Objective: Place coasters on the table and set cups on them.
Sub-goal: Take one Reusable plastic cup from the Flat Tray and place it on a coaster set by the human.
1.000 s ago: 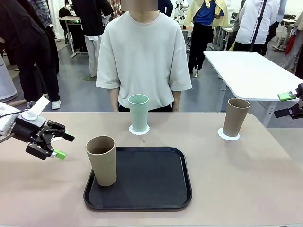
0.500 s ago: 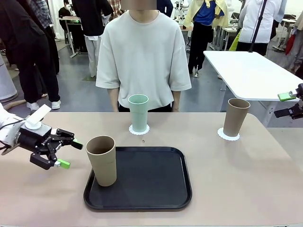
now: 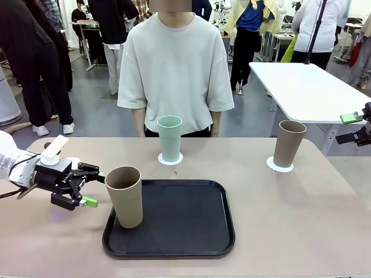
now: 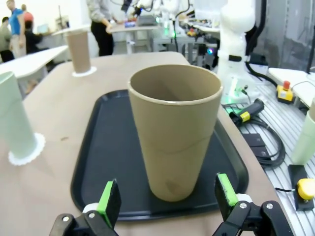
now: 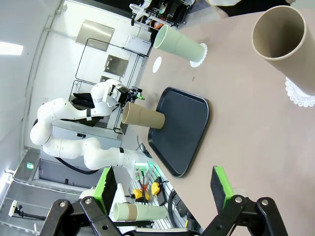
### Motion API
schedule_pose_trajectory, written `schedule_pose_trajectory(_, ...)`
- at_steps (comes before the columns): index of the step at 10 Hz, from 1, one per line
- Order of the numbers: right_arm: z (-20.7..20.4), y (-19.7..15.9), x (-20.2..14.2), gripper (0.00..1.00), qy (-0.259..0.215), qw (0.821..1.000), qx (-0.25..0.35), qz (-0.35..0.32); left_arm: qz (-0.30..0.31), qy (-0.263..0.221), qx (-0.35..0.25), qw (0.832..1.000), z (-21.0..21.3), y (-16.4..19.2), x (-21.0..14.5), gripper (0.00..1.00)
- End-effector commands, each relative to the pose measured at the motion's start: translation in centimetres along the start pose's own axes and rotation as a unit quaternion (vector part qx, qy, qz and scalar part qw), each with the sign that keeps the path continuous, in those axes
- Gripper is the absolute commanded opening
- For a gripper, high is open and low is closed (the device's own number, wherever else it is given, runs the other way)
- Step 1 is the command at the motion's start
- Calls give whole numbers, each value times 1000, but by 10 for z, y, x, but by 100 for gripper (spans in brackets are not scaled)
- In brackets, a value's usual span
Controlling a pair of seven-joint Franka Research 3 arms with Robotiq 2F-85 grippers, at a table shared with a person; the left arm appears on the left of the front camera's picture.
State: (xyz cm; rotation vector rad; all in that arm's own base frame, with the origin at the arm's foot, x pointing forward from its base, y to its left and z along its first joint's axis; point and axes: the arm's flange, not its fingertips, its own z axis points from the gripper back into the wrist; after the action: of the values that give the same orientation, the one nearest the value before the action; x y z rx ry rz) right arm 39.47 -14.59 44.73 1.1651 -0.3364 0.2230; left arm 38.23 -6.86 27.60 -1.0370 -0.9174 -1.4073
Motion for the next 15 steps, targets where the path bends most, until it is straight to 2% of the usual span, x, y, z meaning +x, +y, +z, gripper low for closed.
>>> schedule_pose_trajectory(1,-1,-1,-1,100,-4,1000,3,0,-22,-8,15,1000,-8,9,-6,100)
schedule_pose_trajectory(8,-1,-1,-1,100,-4,1000,3,0,-9,0,0,1000,-33,25,-7,100)
schedule_pose_trajectory(15,-1,-1,-1,100,-4,1000,3,0,-7,-13,-34,999,-49,27,-13,100)
